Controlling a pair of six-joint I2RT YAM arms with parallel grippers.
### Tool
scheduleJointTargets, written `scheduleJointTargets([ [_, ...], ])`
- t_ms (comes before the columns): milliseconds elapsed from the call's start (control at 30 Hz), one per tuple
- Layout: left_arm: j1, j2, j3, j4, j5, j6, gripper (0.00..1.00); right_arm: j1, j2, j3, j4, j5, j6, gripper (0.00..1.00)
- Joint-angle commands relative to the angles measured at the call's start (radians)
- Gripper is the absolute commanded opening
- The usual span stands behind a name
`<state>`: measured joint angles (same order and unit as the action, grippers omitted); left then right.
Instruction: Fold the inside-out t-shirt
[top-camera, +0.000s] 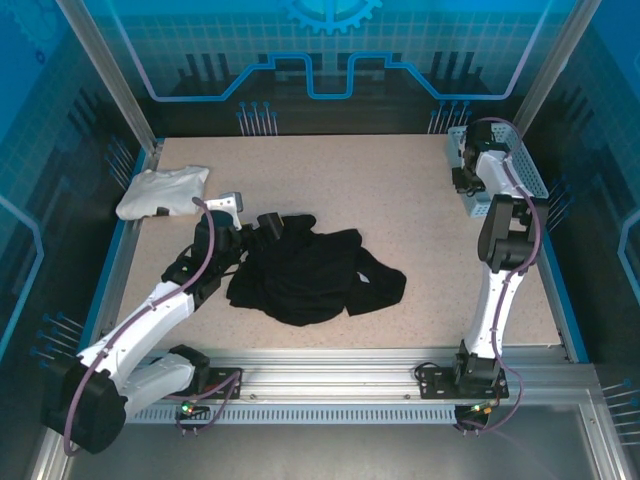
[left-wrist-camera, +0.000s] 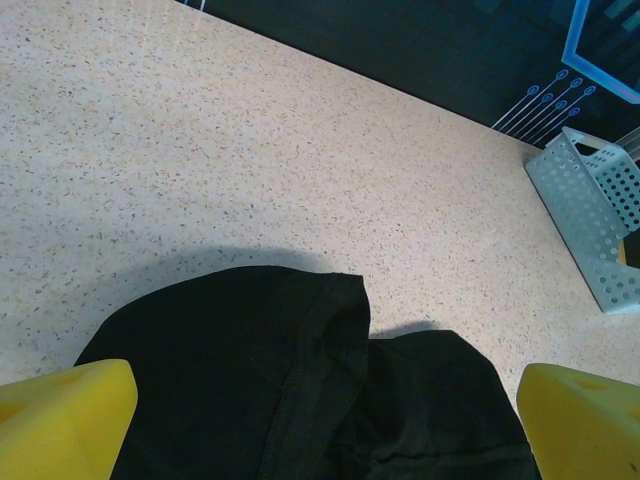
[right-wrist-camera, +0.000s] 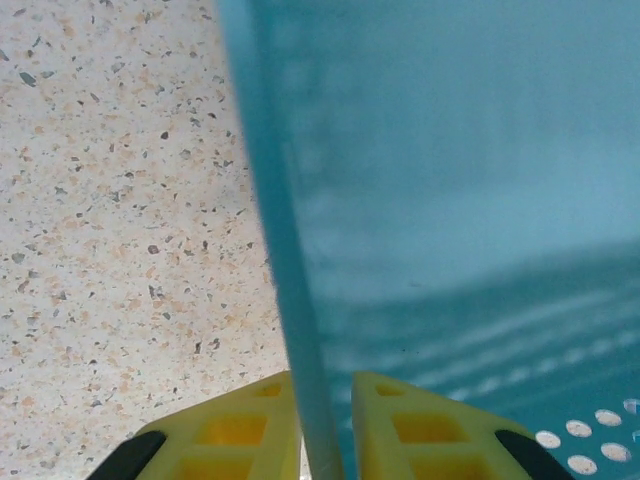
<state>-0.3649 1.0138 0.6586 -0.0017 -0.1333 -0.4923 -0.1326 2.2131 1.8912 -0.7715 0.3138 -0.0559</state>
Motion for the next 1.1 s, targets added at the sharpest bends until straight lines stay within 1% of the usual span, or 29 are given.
scheduleJointTargets([
  [0,-0.006,0.002,-0.001,0.032,0.008,0.0,0.99,-0.006,0.018,0.033,-0.045,0.009,0.029,0.2],
  [133,-0.006,0.01,-0.001,0.032,0.011,0.002,0.99,-0.035,0.056,0.094,-0.102,0.027,0.069,0.19],
  [233,-0.006,0.015,-0.002,0.029,0.007,0.009,0.99,-0.05,0.053,0.095,-0.103,0.04,0.082,0.19],
  [333,-0.006,0.027,-0.004,0.034,0.003,0.014,0.99,-0.058,0.037,0.101,-0.098,0.043,0.08,0.23],
  [367,-0.006,0.033,-0.004,0.032,0.001,0.017,0.99,-0.059,0.029,0.108,-0.1,0.044,0.077,0.27],
  [433,-0.006,0.048,-0.001,0.022,-0.01,0.024,0.99,-0.055,0.006,0.114,-0.101,0.033,0.073,0.4],
  [500,0.0,0.068,0.007,-0.004,-0.023,0.027,0.99,-0.036,-0.052,0.084,-0.079,0.014,0.065,0.57],
  [533,0.008,0.076,0.007,-0.017,-0.02,0.025,0.99,-0.021,-0.085,0.056,-0.059,0.004,0.057,0.62],
  [567,0.021,0.084,0.005,-0.033,-0.011,0.017,0.99,0.001,-0.131,0.02,-0.032,-0.003,0.051,0.68],
  [633,0.05,0.092,-0.009,-0.061,0.015,-0.006,0.99,0.05,-0.216,-0.046,0.006,-0.018,0.045,0.72],
  [700,0.087,0.094,-0.033,-0.091,0.056,-0.026,0.99,0.126,-0.322,-0.148,0.04,-0.022,0.056,0.74],
  [767,0.111,0.089,-0.065,-0.12,0.074,-0.048,0.99,0.219,-0.422,-0.261,0.072,-0.026,0.081,0.75],
  [833,0.137,0.082,-0.104,-0.122,0.104,-0.068,0.99,0.315,-0.51,-0.377,0.095,-0.062,0.123,0.76],
  [900,0.156,0.087,-0.128,-0.117,0.139,-0.08,0.99,0.425,-0.582,-0.492,0.112,-0.149,0.181,0.76],
  [967,0.161,0.104,-0.123,-0.107,0.162,-0.068,0.97,0.507,-0.627,-0.593,0.134,-0.254,0.23,0.76],
  [1000,0.161,0.119,-0.114,-0.098,0.171,-0.06,0.96,0.543,-0.644,-0.64,0.151,-0.299,0.26,0.75],
  [1067,0.159,0.16,-0.098,-0.063,0.184,-0.052,0.94,0.577,-0.665,-0.717,0.211,-0.398,0.326,0.74],
])
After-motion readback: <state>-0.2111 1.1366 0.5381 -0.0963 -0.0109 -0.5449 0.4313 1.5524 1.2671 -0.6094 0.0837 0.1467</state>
